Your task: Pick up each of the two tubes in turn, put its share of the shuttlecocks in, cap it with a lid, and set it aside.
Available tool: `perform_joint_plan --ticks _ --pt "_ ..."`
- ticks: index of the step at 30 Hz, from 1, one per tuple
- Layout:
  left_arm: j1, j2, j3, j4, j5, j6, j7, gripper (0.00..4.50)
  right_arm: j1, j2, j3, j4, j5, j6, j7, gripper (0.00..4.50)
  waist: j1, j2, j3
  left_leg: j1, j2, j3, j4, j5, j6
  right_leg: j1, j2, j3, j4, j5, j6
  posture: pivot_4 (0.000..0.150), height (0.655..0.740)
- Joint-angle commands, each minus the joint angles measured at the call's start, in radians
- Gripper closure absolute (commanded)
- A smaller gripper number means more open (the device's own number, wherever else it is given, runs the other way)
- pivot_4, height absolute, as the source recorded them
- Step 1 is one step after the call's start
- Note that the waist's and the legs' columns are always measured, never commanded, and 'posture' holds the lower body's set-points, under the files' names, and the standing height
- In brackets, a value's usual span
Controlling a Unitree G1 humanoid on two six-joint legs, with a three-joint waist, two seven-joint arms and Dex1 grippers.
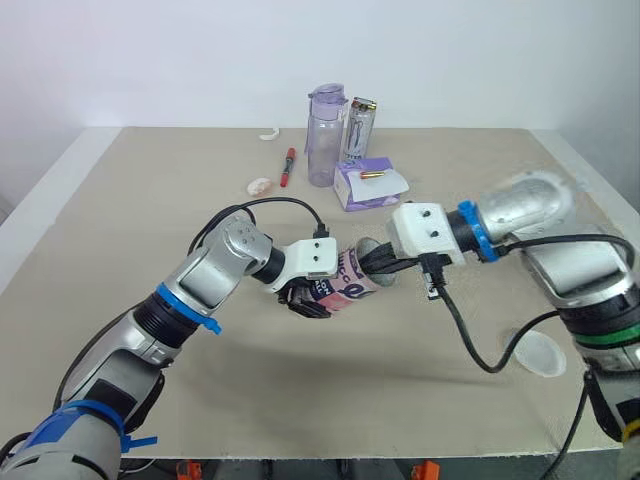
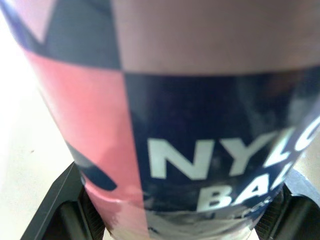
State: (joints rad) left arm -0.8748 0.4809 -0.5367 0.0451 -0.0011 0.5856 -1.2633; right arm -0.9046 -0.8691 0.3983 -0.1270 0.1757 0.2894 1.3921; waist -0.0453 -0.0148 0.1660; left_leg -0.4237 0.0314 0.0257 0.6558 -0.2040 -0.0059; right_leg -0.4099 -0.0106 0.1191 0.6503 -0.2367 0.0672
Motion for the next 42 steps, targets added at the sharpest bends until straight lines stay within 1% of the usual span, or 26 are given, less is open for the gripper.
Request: perform_joint_plan --ticks 1,7,12,16,19,22,27,30,33,37,39,41,42 --pt "0.011 0.002 -0.024 0.027 0.035 -0.007 0.022 1.2 -0.074 0.04 0.062 0.032 -0.095 -0.045 0.039 4.47 0.0 0.0 0.0 0.0 0.0 0.0 0.0 0.0 0.0 0.0 0.0 0.0 0.0 0.0 0.0 0.15 0.74" --pt "0.006 -0.003 -0.024 0.029 0.035 -0.006 0.025 1.2 -0.126 0.124 0.169 0.073 -0.184 -0.055 0.078 4.47 0.0 0.0 0.0 0.0 0.0 -0.001 0.0 0.0 0.0 0.0 0.0 -0.001 0.0 0.001 -0.001 0.15 0.74" --pt "0.009 -0.005 -0.021 0.034 0.036 -0.011 0.03 1.2 -0.145 0.176 0.216 0.136 -0.252 -0.087 0.095 4.47 0.0 -0.001 -0.001 0.001 0.001 -0.001 0.001 0.0 0.0 0.001 0.0 -0.002 0.001 0.001 -0.002 0.15 0.74" --pt "0.014 -0.002 -0.021 0.035 0.036 -0.014 0.031 1.2 -0.14 0.179 0.202 0.146 -0.256 -0.094 0.104 4.47 -0.001 -0.001 -0.002 0.004 0.001 -0.001 0.001 0.001 0.001 0.002 0.0 -0.002 0.002 0.002 -0.003 0.15 0.74" --pt "0.018 0.005 -0.021 0.04 0.037 -0.02 0.028 1.2 -0.156 0.152 0.115 0.133 -0.197 -0.074 0.125 4.47 -0.003 -0.002 -0.003 0.007 0.001 -0.001 0.001 0.002 0.003 0.003 0.0 -0.002 0.004 0.004 -0.005 0.15 0.74" --pt "0.017 0.006 -0.019 0.046 0.041 -0.023 0.027 1.2 -0.155 0.099 0.026 0.103 -0.132 -0.053 0.152 4.47 -0.003 -0.002 -0.002 0.007 0.001 0.0 0.001 0.003 0.004 0.002 0.0 -0.002 0.005 0.004 -0.005 0.15 0.74" --pt "0.019 0.012 -0.014 0.054 0.042 -0.03 0.027 1.2 -0.086 -0.022 -0.127 0.034 -0.017 -0.022 0.185 4.47 0.002 -0.003 -0.002 0.002 0.0 -0.001 0.001 0.003 0.004 0.0 -0.001 -0.002 0.005 0.002 -0.003 0.15 0.74" --pt "0.024 0.011 -0.006 0.07 0.041 -0.046 0.037 1.2 -0.019 -0.063 -0.252 0.006 0.092 0.072 0.174 4.47 0.0 -0.003 -0.002 0.002 0.0 0.0 0.0 0.003 0.003 0.0 -0.002 -0.002 0.004 0.001 -0.003 0.15 0.74" --pt "0.046 -0.018 0.038 0.079 0.003 -0.076 0.067 1.2 0.093 -0.117 -0.378 -0.031 0.171 0.162 0.142 4.47 0.001 -0.004 -0.001 0.001 -0.001 0.0 0.0 0.003 0.003 0.0 -0.004 -0.003 0.003 0.001 -0.002 0.15 0.74" --pt "0.109 -0.076 0.112 0.089 -0.055 -0.223 0.11 1.2 0.305 -0.138 -0.574 -0.115 0.269 0.28 0.062 4.47 0.006 -0.004 -0.001 0.001 -0.002 0.0 0.0 0.003 0.004 0.001 -0.006 -0.005 0.003 0.001 -0.002 0.15 0.74" --pt "0.142 -0.106 0.143 0.074 -0.088 -0.275 0.12 1.2 0.376 -0.145 -0.627 -0.138 0.283 0.298 0.044 4.47 0.009 -0.004 -0.001 0.001 -0.003 0.0 0.0 0.004 0.005 0.003 -0.009 -0.007 0.002 0.001 -0.001 0.15 0.74" --pt "0.189 -0.159 0.189 0.054 -0.159 -0.306 0.123 1.2 0.479 -0.155 -0.687 -0.15 0.276 0.291 0.026 4.47 0.016 -0.003 -0.001 -0.001 -0.002 0.001 0.0 0.004 0.005 0.002 -0.011 -0.009 0.001 0.001 0.0 0.15 0.74" --pt "0.213 -0.188 0.209 0.051 -0.189 -0.329 0.131 1.2 0.532 -0.156 -0.718 -0.156 0.273 0.284 0.011 4.47 0.02 -0.004 -0.001 -0.006 -0.005 0.002 0.0 0.003 0.005 0.0 -0.014 -0.008 -0.001 0.001 0.002 0.15 0.74"
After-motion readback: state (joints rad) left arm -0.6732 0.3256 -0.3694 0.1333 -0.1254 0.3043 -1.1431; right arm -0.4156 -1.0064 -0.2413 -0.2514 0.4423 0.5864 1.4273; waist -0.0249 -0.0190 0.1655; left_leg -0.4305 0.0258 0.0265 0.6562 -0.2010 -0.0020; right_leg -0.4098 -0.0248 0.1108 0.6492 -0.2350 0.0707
